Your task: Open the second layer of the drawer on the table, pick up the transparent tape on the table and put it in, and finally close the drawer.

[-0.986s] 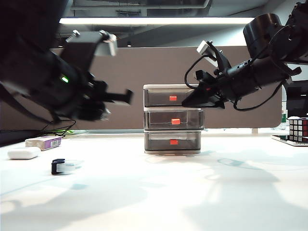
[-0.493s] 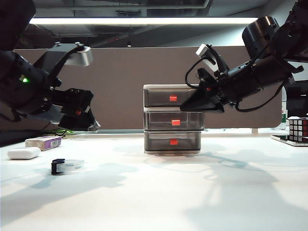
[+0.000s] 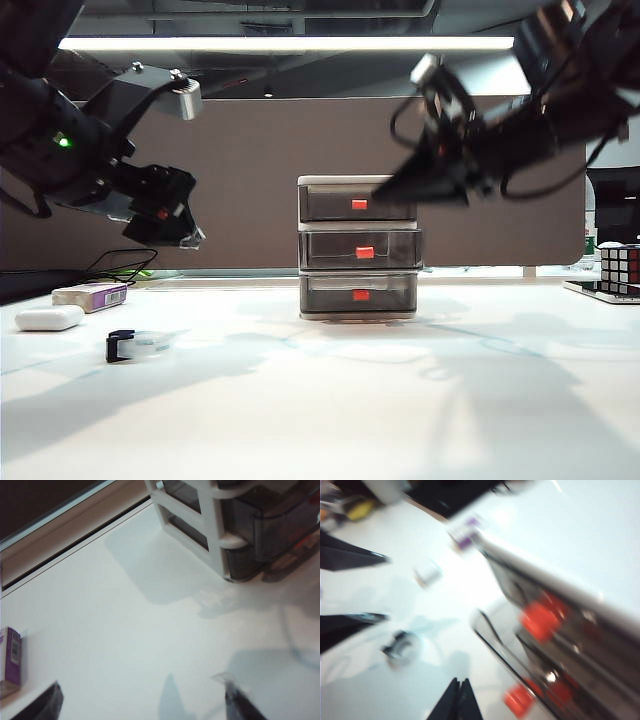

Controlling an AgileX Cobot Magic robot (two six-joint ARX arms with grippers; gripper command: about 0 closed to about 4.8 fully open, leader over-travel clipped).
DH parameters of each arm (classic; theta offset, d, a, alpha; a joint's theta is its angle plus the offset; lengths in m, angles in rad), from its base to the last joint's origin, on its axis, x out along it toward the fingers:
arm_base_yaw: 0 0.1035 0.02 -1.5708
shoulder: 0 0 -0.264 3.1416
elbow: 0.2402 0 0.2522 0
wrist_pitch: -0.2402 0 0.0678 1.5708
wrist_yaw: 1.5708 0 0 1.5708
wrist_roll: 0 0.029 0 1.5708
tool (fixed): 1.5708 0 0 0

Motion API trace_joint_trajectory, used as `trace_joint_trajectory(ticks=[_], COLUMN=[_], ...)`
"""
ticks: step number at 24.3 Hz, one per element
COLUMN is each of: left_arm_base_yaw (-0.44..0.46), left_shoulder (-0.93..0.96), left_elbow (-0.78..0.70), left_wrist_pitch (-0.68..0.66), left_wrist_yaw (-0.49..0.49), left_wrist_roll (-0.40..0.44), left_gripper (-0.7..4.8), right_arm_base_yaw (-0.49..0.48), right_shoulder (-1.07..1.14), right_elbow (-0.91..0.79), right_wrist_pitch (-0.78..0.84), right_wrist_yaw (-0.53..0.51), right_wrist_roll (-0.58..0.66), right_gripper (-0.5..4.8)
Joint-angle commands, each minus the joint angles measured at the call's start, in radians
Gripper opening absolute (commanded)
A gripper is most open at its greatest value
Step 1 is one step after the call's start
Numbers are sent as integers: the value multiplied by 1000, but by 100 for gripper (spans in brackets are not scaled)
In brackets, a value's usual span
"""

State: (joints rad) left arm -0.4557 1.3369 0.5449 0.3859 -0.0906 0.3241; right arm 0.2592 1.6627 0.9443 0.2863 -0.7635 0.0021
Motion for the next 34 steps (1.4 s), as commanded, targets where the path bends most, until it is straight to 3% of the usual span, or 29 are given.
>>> trace_joint_trajectory(ticks=[1, 5, 13, 14, 15, 16, 21, 34], left_arm_base_yaw=[21, 49, 117, 117, 117, 117, 117, 117], left_shoulder=[-3, -2, -2, -2, -2, -2, 8, 202], left_elbow=[9, 15, 15, 15, 14, 14, 14, 15], left_wrist_pitch=[14, -28, -283, -311, -359, -380, -368, -243], left_wrist_yaw=[87, 187, 304, 318, 338, 350, 358, 364], left_wrist_roll=[-2, 87, 92, 93, 120, 156, 194, 195], left_gripper=[413, 413, 414, 419, 469, 479, 479, 479], right_arm_base_yaw=[5, 9, 32, 33, 33, 34, 34, 34], right_shoulder=[-76, -114, -120, -120, -120, -120, -120, -120], right_elbow=[9, 85, 169, 169, 169, 169, 169, 169], right_wrist_pitch=[43, 1, -50, -50, -52, -53, -54, -55], right_wrist_yaw=[-14, -24, -32, -32, -32, -32, -32, -32], right_wrist_roll=[-3, 0, -3, -3, -3, -3, -3, -7], right_gripper=[-4, -4, -4, -4, -4, -4, -4, -4])
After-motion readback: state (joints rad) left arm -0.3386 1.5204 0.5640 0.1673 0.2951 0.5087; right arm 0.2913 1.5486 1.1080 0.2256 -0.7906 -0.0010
